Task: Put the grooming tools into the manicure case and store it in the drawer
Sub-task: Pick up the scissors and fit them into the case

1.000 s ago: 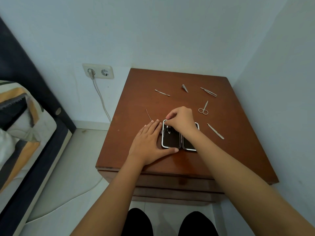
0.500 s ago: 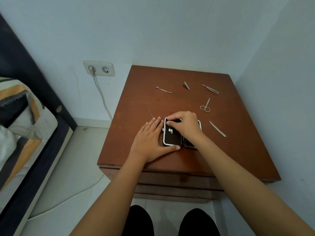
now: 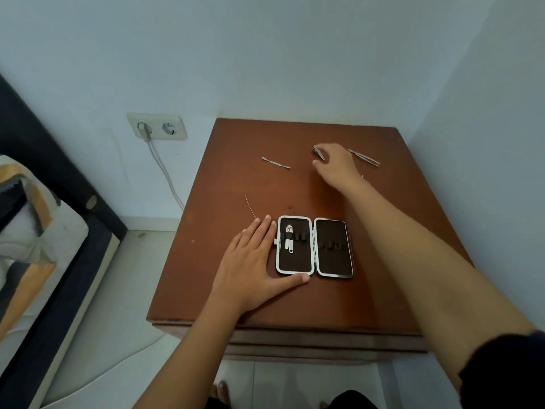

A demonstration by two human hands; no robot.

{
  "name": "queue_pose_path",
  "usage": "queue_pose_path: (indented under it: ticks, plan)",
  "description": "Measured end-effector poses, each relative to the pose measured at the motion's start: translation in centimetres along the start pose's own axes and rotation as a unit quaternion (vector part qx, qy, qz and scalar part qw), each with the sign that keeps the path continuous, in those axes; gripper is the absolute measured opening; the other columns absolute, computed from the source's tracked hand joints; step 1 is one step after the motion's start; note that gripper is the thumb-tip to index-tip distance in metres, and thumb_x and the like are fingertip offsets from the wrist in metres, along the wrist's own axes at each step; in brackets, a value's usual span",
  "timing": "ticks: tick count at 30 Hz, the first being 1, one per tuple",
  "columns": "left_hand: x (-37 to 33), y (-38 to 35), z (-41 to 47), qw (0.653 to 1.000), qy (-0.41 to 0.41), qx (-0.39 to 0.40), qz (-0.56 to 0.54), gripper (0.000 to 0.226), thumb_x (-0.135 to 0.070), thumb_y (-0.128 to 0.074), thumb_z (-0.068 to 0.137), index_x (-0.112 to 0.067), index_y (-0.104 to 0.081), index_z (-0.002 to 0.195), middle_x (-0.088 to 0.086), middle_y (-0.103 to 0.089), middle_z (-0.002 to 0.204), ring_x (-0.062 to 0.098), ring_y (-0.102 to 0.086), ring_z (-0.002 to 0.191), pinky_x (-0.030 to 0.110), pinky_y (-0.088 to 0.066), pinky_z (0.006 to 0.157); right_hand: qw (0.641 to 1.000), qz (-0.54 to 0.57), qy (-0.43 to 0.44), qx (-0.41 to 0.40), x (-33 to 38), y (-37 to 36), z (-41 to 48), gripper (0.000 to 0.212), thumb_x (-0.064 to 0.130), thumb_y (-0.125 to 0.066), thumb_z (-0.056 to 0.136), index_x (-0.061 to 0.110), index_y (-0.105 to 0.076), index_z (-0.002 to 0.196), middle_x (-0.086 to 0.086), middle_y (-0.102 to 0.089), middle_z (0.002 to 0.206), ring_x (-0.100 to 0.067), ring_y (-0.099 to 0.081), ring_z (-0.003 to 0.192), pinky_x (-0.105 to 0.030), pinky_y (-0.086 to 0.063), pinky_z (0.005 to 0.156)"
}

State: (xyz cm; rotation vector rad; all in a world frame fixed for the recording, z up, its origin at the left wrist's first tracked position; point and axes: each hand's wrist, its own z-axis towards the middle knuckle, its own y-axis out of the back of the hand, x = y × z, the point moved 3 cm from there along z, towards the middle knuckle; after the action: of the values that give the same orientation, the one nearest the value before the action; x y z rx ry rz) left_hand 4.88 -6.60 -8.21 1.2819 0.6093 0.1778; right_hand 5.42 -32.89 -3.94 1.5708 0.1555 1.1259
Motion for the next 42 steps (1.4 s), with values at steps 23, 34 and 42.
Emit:
queue_pose_path:
  ticks: [23, 34, 42]
  plan:
    - [-0.6, 0.6, -0.5, 0.999, 0.001, 0.034, -0.004, 0.114, -0.090, -0.026, 0.060, -0.022, -0.011, 0.150, -0.008, -0.007, 0.158, 0.006, -0.001, 0.144, 0.028, 0.000, 0.115, 0.956, 0.294, -0.006, 0.007, 3.1, -1.1, -13.1, 0.018, 0.002, -0.050, 0.091, 0.010, -0.066, 0.094, 0.001, -0.065, 0.082, -0.022, -0.069, 0.085, -0.027, -0.054, 0.080]
    - [-0.5, 0.3, -0.5, 0.999, 0.002, 0.035, -0.005, 0.114, -0.091, -0.026, 0.060, -0.022, -0.011, 0.150, -0.008, -0.007, 0.159, 0.007, -0.001, 0.145, 0.028, -0.001, 0.115, 0.956, 0.288, -0.041, -0.038, 2.0, -1.1, -13.0, 0.005, 0.011, -0.066, 0.082, 0.013, -0.070, 0.086, -0.002, -0.069, 0.085, -0.012, -0.063, 0.083, -0.024, -0.052, 0.081]
    - [-0.4, 0.1, -0.5, 1.000, 0.001, 0.029, -0.009, 0.112, -0.089, -0.030, 0.061, -0.023, -0.013, 0.150, -0.008, -0.009, 0.158, 0.007, -0.003, 0.144, 0.028, -0.002, 0.115, 0.981, 0.194, 0.002, 0.022, 1.6, -1.2, -12.6, 0.005, 0.015, -0.069, 0.080, 0.013, -0.072, 0.084, -0.005, -0.074, 0.090, -0.015, -0.066, 0.086, -0.025, -0.051, 0.083]
